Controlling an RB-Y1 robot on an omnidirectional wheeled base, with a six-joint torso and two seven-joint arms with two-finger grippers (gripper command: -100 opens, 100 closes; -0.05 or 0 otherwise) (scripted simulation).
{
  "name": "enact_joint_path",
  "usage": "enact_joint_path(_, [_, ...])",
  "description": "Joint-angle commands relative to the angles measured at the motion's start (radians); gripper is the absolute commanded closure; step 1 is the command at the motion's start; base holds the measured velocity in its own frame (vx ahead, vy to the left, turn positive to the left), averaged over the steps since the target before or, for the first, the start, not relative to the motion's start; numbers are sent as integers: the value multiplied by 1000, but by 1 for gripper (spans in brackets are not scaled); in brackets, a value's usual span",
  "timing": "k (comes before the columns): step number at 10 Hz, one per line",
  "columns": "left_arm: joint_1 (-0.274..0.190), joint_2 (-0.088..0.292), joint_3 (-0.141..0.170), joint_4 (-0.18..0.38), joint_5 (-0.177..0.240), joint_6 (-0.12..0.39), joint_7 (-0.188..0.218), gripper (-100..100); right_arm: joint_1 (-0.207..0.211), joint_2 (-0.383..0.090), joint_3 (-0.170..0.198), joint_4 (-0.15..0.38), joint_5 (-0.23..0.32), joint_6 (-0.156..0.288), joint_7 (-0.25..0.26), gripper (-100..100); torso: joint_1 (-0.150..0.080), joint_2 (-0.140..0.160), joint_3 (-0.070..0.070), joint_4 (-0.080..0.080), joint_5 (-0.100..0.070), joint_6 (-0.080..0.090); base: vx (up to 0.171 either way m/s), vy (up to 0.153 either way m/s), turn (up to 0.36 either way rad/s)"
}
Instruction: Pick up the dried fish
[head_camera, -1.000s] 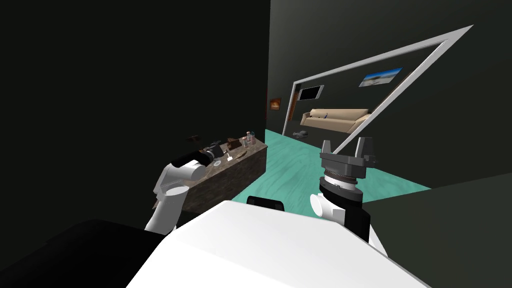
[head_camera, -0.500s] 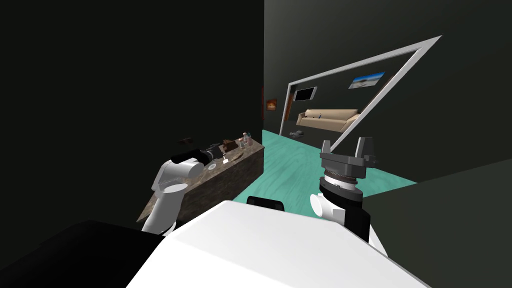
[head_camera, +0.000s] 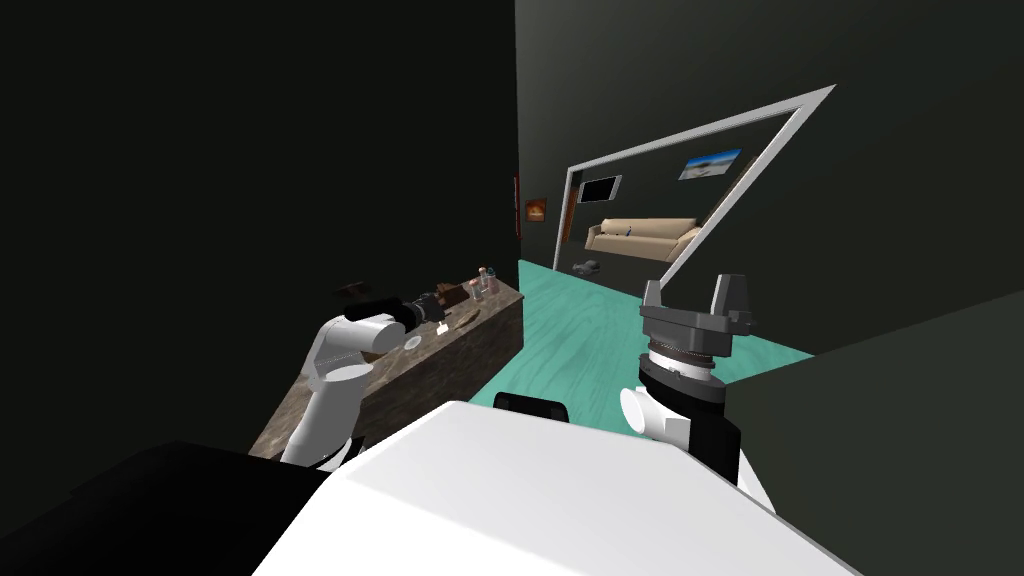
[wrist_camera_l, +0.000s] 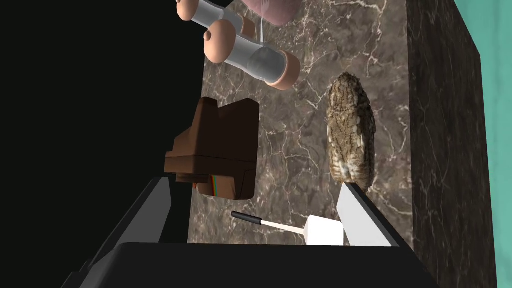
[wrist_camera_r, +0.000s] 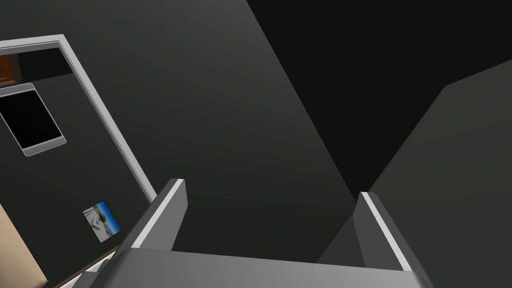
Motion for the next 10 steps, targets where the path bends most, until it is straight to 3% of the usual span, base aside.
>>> enact_joint_path(1, [-1,3,7,14,19,50,36,-100,0,0,0,0,0,0,0,0,0,0,0,0,0,0,68,0,-126])
enact_joint_path(2, [-1,3,7,14,19,59,36,-100,0,0,0,0,0,0,0,0,0,-1,0,0,0,0,63,5,-84])
enact_joint_path(5, [0,5,12,45,50,141,96,-100,0,0,0,0,0,0,0,0,0,-1,-1,0,0,0,74,8,-119])
enact_joint_path(6, [0,5,12,45,50,144,96,-100,0,0,0,0,0,0,0,0,0,-2,-1,0,0,0,64,13,-86])
enact_joint_path(8, [13,0,8,85,76,208,149,-100,0,0,0,0,0,0,0,0,1,-1,-1,0,0,0,83,36,-188])
enact_joint_path(10, [24,-6,3,108,87,251,172,-100,0,0,0,0,0,0,0,0,2,-2,-1,-1,1,0,93,38,-103])
